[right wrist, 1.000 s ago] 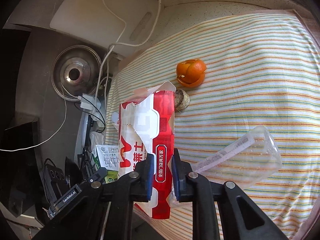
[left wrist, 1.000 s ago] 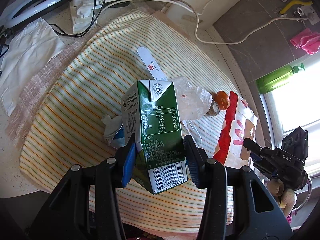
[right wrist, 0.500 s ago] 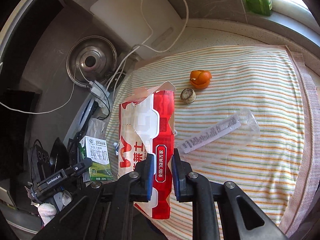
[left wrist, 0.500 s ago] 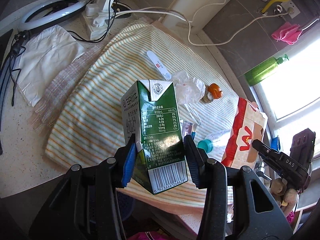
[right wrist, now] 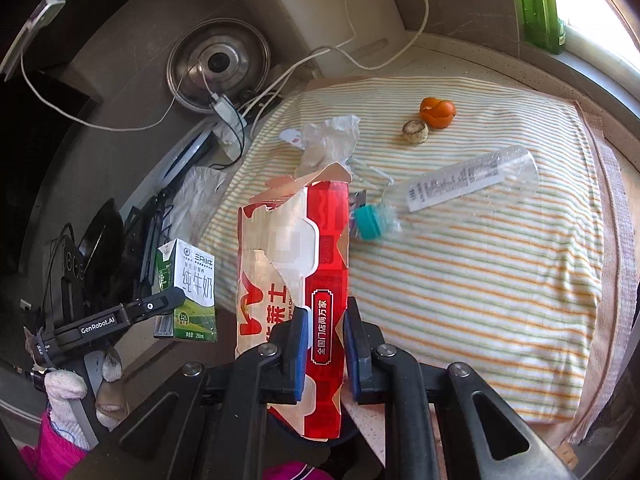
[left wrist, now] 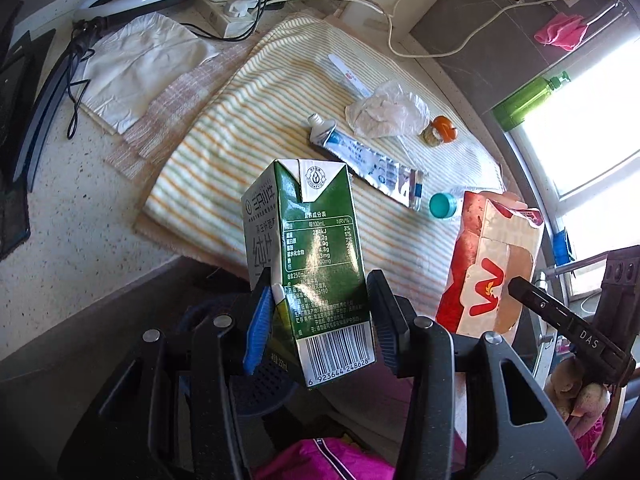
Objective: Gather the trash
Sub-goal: 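Carry the red wrapper and green milk carton down over the blue wastebasket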
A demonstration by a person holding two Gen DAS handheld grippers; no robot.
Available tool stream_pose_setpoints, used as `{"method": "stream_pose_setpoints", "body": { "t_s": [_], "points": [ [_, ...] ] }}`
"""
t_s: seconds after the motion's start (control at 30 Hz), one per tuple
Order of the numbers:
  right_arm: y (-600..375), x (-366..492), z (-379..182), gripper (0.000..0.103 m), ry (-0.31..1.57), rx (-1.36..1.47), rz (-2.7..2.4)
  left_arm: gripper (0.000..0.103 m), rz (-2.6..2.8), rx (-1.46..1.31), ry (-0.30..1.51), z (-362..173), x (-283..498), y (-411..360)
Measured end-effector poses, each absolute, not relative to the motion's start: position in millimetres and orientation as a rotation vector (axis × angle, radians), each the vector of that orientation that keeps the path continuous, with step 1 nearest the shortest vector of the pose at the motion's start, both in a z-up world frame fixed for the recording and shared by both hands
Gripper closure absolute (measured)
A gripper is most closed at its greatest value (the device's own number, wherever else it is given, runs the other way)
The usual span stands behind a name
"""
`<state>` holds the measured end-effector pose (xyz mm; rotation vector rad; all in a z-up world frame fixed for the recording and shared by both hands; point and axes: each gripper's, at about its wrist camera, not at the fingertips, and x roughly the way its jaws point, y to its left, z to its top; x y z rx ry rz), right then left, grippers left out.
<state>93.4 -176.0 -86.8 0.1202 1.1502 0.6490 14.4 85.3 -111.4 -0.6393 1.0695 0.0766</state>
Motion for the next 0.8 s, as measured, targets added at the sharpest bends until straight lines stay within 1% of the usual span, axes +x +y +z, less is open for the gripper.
{"method": "stream_pose_setpoints", "body": {
  "t_s": [0.3, 0.8],
  "points": [
    [-156.9, 36.7, -116.7, 0.089, 1.206, 0.077, 0.647, 0.057, 0.052, -0.602, 1.121, -135.2, -22.5, 73.7],
    [-151.2, -22.6, -179.2, 0.089, 1.313, 0.022, 0.544, 0.057, 0.020, -0.576, 1.289, -214.2, -65.5, 63.5]
  ]
}}
